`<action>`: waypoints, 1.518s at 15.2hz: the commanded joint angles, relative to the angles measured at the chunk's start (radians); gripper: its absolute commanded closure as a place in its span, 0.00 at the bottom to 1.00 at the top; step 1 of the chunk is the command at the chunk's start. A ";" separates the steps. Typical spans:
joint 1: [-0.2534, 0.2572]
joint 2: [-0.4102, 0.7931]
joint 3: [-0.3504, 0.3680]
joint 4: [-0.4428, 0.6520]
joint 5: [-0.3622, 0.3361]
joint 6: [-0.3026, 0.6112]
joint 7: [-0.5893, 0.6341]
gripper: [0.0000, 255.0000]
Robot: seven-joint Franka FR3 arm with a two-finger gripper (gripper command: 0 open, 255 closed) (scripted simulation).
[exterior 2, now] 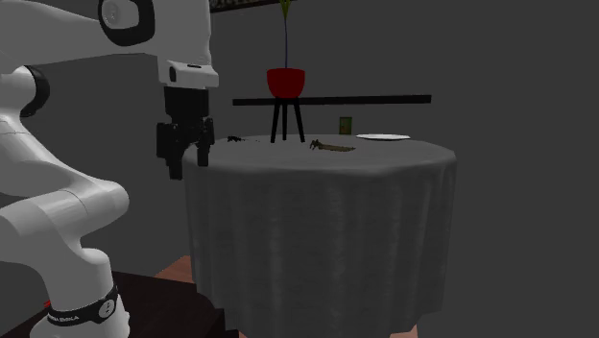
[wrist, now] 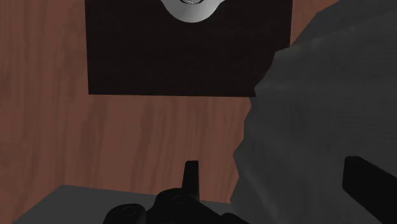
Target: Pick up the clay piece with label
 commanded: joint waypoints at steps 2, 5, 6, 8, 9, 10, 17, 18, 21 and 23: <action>0.004 0.008 0.025 0.009 0.017 0.008 0.032 0.00; 0.014 0.041 0.099 0.043 0.063 0.034 0.126 0.00; 0.016 0.055 0.123 0.056 0.077 0.043 0.157 0.00; 0.019 0.086 0.172 0.088 0.100 0.062 0.220 0.00; 0.020 0.104 0.196 0.106 0.110 0.071 0.251 0.00; 0.019 0.122 0.221 0.124 0.118 0.081 0.283 0.00; 0.000 0.287 0.396 0.292 0.133 0.144 0.509 0.00; -0.005 0.315 0.423 0.321 0.128 0.151 0.543 0.00; -0.024 0.410 0.506 0.418 0.097 0.170 0.651 0.00; -0.036 0.483 0.564 0.490 0.062 0.179 0.728 0.00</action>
